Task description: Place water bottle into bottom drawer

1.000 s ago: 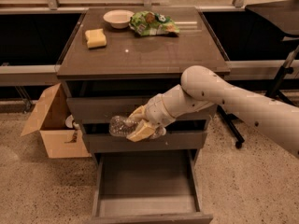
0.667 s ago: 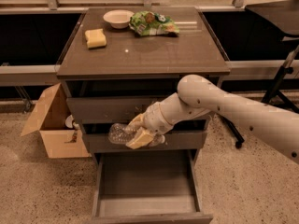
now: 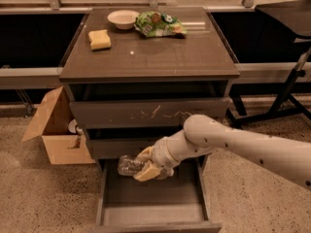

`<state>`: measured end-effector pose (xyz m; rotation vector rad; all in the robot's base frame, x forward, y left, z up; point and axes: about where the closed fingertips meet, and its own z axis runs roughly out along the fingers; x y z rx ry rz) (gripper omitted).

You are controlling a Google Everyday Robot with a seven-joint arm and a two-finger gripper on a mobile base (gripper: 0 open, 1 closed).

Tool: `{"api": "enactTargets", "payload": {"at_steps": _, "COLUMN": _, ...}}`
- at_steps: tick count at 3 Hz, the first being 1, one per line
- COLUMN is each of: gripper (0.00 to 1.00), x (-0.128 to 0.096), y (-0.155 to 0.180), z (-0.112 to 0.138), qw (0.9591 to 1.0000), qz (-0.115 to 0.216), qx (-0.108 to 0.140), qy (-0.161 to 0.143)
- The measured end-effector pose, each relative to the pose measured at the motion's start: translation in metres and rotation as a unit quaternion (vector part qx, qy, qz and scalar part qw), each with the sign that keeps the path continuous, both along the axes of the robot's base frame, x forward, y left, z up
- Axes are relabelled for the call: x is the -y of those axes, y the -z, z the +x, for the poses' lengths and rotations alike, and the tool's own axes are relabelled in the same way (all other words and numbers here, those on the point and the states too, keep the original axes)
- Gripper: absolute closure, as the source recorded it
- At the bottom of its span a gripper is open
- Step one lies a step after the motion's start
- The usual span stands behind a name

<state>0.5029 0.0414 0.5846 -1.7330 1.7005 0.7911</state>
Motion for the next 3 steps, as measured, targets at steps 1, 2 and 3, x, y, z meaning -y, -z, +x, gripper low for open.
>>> {"api": "enactTargets", "payload": {"at_steps": 1, "gripper": 1.00, "x": 0.002, "y": 0.057, "z": -0.020, "qw": 0.9993, "qz": -0.008, "qx": -0.030, "qy": 0.021}}
{"api": "enactTargets", "payload": {"at_steps": 2, "gripper": 1.00, "x": -0.003, "y": 0.113, "z": -0.034, "qw": 0.9961, "qz": 0.036, "qx": -0.078, "qy": 0.018}}
{"api": "enactTargets", "payload": {"at_steps": 3, "gripper": 1.00, "x": -0.005, "y": 0.117, "z": -0.038, "qw": 0.9957, "qz": 0.035, "qx": -0.084, "qy": 0.018}}
